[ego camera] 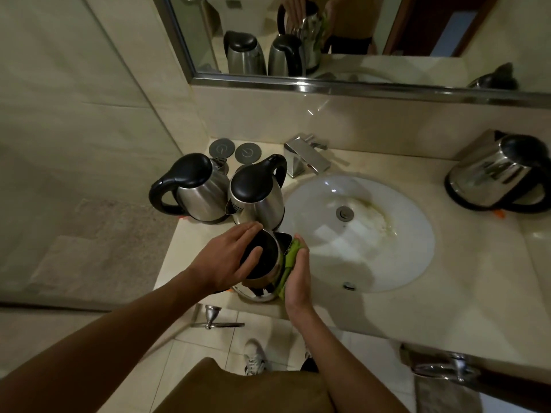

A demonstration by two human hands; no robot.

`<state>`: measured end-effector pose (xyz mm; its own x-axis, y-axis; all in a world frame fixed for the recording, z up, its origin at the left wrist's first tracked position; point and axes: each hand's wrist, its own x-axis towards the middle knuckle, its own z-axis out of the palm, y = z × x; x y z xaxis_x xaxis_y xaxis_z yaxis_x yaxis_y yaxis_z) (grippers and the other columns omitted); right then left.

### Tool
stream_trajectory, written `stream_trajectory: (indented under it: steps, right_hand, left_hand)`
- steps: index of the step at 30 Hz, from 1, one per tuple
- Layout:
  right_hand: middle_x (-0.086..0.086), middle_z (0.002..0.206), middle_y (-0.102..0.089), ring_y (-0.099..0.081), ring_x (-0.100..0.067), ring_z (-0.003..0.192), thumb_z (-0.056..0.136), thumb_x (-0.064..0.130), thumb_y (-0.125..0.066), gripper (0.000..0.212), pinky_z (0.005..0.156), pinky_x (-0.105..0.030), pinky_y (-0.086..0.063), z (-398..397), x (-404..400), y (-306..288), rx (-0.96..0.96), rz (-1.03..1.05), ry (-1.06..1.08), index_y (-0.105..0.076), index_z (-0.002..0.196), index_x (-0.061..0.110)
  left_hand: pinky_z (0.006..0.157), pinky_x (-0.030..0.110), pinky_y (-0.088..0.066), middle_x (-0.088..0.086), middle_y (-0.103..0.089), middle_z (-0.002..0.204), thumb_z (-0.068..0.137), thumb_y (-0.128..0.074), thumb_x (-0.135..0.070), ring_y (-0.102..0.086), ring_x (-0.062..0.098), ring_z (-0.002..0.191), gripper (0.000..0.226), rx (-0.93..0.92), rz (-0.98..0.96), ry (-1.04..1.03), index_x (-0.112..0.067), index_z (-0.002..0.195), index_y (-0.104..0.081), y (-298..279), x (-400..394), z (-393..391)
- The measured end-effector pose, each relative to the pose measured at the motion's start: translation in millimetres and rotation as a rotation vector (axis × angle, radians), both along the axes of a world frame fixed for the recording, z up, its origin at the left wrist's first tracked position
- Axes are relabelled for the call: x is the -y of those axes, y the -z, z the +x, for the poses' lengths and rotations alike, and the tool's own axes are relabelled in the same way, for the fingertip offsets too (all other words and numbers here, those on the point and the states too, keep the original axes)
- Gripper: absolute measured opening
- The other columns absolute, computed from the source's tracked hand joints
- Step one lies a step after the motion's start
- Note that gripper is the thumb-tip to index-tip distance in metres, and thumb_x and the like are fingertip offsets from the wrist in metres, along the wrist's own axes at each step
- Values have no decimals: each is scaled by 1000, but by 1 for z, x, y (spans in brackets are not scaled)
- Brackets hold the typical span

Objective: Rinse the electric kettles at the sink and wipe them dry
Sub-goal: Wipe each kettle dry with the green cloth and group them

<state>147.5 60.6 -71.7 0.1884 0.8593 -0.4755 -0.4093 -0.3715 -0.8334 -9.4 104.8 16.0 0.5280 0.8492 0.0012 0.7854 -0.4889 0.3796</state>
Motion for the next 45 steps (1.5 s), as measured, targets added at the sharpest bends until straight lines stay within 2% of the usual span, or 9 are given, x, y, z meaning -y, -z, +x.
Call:
stream_trajectory:
  steps: [8, 12, 17, 25, 29, 35, 38, 40, 45]
  right_hand:
    - [-15, 109, -66, -64, -20, 96, 103, 57, -19, 66, 84, -31, -55, 15, 6, 25, -88, -216, -164, -60, 122, 9]
    - [6, 141, -53, -52, -9, 129, 105, 53, -25, 52, 110, -36, -43, 10, 10, 3, -27, -44, -93, -43, 147, 29]
    - [21, 111, -69, -64, 2, 106, 109, 39, -17, 41, 85, -17, -51, 25, -11, -15, -100, 12, -133, -55, 124, 35]
    - [-5, 93, -66, -63, -14, 86, 92, 78, -16, 80, 79, -30, -55, 10, 17, 23, -94, -210, -187, -56, 119, 13]
    - [-5, 143, -52, -54, -19, 126, 80, 86, -35, 87, 107, -46, -47, 3, 18, 1, -70, -143, -139, -35, 150, 34]
    - [2, 128, -60, -60, -14, 115, 98, 69, -20, 65, 98, -35, -52, 7, 13, -5, -181, -96, -93, -42, 144, 29]
    - [-4, 117, -56, -56, -14, 94, 69, 98, -21, 90, 73, -27, -50, -2, 23, 26, -123, -260, -149, -45, 122, 29]
    - [-7, 136, -54, -58, -23, 115, 52, 106, -29, 116, 87, -34, -53, -4, 26, 46, -106, -283, -142, -43, 137, 27]
    - [3, 141, -56, -57, -12, 123, 100, 64, -25, 57, 92, -26, -52, 10, 14, -15, -140, -106, -140, -41, 148, 38]
  left_hand:
    - [99, 27, -42, 16, -54, 140, 102, -29, -47, -56, 29, 124, 60, -52, -1, 200, -6, 143, -46, 0, -9, -7]
    - [99, 28, -43, 18, -55, 138, 102, -28, -46, -56, 30, 123, 60, -70, 9, 244, -4, 142, -47, -1, -11, -6]
    - [99, 32, -46, 18, -53, 140, 102, -27, -47, -55, 31, 125, 62, -64, -9, 252, -4, 143, -46, -2, -11, -6]
    - [96, 36, -51, 17, -53, 140, 101, -24, -53, -56, 31, 124, 64, -88, -14, 238, -8, 143, -44, -2, -14, -7]
    - [96, 37, -49, 12, -54, 138, 97, -26, -57, -52, 26, 123, 65, -150, 68, 173, -13, 141, -45, -1, -12, -6]
    - [82, 34, -47, 7, -56, 122, 92, -22, -61, -54, 22, 102, 63, -166, 50, -26, -19, 133, -46, 1, 4, 2]
    - [86, 36, -47, 6, -53, 125, 87, -24, -61, -52, 23, 108, 64, -146, -14, -193, -20, 132, -44, 0, 13, 20]
    - [88, 40, -47, 5, -50, 126, 85, -27, -65, -50, 25, 110, 64, -232, -43, -256, -21, 129, -44, -1, 17, 37]
    - [97, 47, -43, 6, -50, 122, 98, -36, -50, -50, 27, 112, 38, -148, -76, -537, -20, 119, -45, -4, 19, 67]
